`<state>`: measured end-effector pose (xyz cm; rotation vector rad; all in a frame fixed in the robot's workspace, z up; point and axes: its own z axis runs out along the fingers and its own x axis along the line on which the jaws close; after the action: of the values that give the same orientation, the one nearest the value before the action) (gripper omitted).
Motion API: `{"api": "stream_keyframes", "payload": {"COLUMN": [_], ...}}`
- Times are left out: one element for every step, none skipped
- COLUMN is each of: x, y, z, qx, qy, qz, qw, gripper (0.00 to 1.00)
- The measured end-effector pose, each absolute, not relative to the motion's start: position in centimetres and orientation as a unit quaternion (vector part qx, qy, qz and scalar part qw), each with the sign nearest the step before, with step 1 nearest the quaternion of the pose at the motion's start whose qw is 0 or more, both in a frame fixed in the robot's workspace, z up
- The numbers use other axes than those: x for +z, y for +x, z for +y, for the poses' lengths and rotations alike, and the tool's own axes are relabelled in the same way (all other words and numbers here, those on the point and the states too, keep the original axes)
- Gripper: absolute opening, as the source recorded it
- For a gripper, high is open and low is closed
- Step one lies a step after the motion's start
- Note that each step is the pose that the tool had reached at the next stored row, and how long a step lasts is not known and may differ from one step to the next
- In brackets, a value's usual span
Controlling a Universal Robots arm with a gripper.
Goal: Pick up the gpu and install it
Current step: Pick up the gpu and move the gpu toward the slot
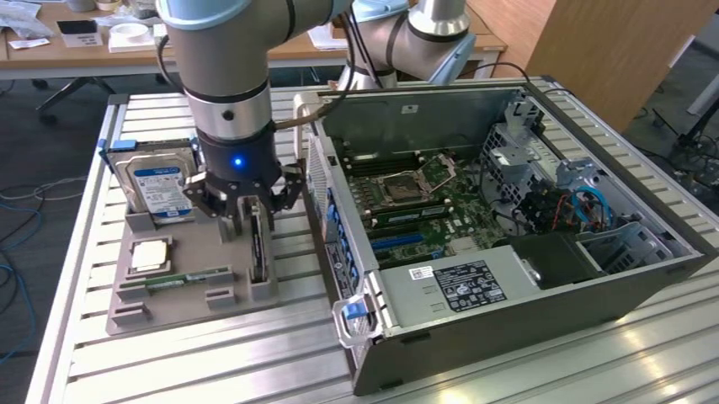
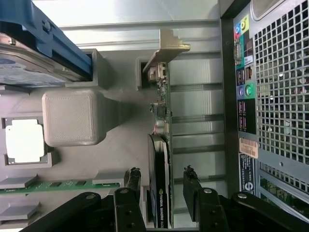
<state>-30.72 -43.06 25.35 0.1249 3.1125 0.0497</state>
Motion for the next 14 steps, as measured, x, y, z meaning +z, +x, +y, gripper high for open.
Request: {"api": "stream_keyframes", "payload": {"x": [25.2,25.0,24.8,24.6,24.5,24.4,24.3,24.3,24.2,24.2,24.1,24.0,24.0,23.9], "y": [-30.7,-30.7,-30.7,-30.7,-30.7,-30.7,-30.7,-30.7,-30.7,-30.7,-30.7,-30.7,-30.7,-30.7], "z": [-43.1,-43.1,-43.1,-43.1,-43.1,-43.1,-43.1,-43.1,-43.1,-43.0,-43.0,-43.0,-42.9,-42.9], "qx": [0.016,0.016,0.016,0.016,0.016,0.016,0.016,0.016,0.016,0.016,0.016,0.016,0.016,0.016], "qy": [0.04,0.04,0.04,0.04,0.04,0.04,0.04,0.04,0.04,0.04,0.04,0.04,0.04,0.04], "qz": [0.999,0.999,0.999,0.999,0.999,0.999,0.999,0.999,0.999,0.999,0.999,0.999,0.999,0.999], "qw": [0.013,0.013,0.013,0.013,0.013,0.013,0.013,0.013,0.013,0.013,0.013,0.013,0.013,0.013], "gripper": [0.49,0.49,0.49,0.49,0.49,0.49,0.49,0.49,0.49,0.49,0.49,0.49,0.49,0.49]}}
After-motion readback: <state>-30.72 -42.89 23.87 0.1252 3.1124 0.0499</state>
